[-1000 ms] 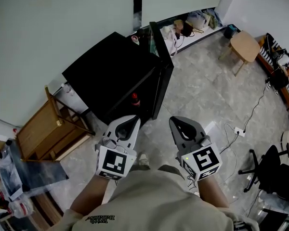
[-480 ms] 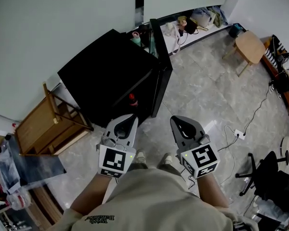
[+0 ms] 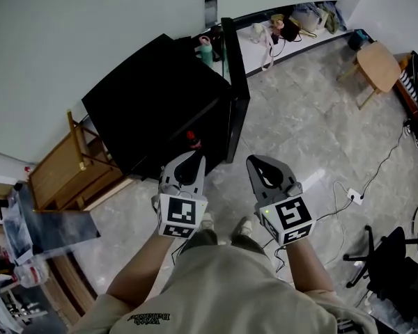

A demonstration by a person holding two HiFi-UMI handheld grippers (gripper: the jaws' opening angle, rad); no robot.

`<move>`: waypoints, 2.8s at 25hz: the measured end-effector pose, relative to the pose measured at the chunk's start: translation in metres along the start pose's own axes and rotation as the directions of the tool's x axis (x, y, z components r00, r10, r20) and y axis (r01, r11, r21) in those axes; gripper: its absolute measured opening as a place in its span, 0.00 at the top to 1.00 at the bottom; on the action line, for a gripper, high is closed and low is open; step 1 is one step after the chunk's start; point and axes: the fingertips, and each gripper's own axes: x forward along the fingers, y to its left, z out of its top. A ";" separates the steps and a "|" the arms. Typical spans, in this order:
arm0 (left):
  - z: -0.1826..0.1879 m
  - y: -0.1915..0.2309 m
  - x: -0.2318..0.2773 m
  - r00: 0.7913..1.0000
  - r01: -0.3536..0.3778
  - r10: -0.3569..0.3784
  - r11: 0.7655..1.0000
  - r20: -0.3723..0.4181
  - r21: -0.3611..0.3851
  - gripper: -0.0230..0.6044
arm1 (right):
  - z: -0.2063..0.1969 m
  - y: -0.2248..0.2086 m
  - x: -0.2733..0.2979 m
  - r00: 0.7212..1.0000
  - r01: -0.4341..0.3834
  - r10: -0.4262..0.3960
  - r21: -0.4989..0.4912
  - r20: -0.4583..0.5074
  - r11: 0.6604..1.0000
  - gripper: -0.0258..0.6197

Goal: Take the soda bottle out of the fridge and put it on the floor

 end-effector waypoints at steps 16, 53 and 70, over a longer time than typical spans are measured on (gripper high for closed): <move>-0.095 0.028 0.114 0.975 -0.160 0.135 0.977 -0.174 -0.139 0.66 | -0.043 -0.038 0.047 0.999 -0.034 0.037 0.070 -0.040 0.997 0.97; -0.210 0.069 0.188 0.942 -0.101 0.026 0.973 -0.333 -0.210 0.77 | -0.109 -0.042 0.074 0.983 0.012 0.011 0.123 -0.185 0.992 0.97; -0.168 -0.042 0.174 0.914 0.245 -0.259 0.966 -0.312 -0.086 0.77 | -0.156 -0.061 0.033 0.965 0.136 -0.088 0.184 -0.249 0.973 0.97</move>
